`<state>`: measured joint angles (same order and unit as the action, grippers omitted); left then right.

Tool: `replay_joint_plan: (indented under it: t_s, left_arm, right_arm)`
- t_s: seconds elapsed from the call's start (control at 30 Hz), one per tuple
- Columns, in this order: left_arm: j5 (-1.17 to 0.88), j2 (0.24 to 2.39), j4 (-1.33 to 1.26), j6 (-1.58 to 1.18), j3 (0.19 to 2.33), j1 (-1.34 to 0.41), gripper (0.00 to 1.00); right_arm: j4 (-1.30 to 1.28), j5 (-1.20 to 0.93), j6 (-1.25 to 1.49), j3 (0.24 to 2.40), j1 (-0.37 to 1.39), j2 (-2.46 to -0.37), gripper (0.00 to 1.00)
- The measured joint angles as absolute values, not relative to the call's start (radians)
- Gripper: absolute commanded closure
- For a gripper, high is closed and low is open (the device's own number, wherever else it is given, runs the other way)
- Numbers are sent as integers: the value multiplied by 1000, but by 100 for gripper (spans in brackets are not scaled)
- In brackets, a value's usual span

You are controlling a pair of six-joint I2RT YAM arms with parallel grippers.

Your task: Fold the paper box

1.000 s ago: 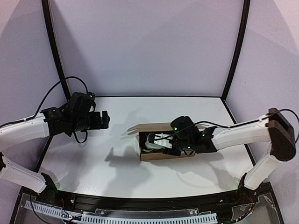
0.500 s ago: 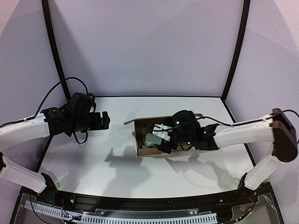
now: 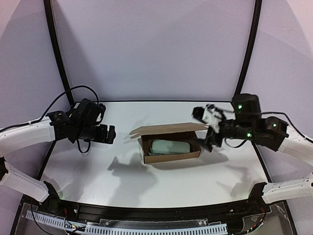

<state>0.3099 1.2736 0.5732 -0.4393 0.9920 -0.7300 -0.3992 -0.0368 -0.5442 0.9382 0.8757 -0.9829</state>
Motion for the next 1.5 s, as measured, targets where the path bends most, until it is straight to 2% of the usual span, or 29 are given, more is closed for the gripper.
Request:
replay_joint_plan:
  t_s: [0.13,0.33,0.57,0.8,1.03,1.2,1.23,1.27,1.33,1.37,1.5]
  left_arm:
    - [281,1287,615,-404,991,-730,0]
    - [215,1276,593,-346,939,-729,0]
    - [147,1338,526,-339,932,-729,0]
    - [162,1481,469,-332,1002,-729,6]
    - [155,1517,332,-337,1028,-729,9]
    - [147,1560,233,-354,1039,-731,17]
    - [147,1567,230,-358,1044,-732,20]
    - [149,1589,225,-362,1062,-733,21]
    - [150,1606,219,-367,1079,-733,25]
    - [151,1617,214,-371,1092,-733,29]
    - [165,1630,197,-390,1119,-733,37]
  right_arm:
    - [-498,-68,-494,953,676,-976,2]
    - [-637,-181,-561,979,418,-1111,2]
    - [-434,-400,-653,785,137,-1107,3]
    - [-202,-542,-649,767,104,-1318,17]
    - [-110,-691,-606,872,104,-1483,24]
    - [-75,-817,-558,928,104,-1501,40]
    - [-74,-828,-561,934,104,-1504,51]
    - [-75,-849,-542,949,108,-1515,54]
    - [-73,-865,-536,959,111,-1525,69]
    - [-75,-874,-522,969,114,-1535,73]
    - [-86,-886,-494,1000,129,-1556,81]
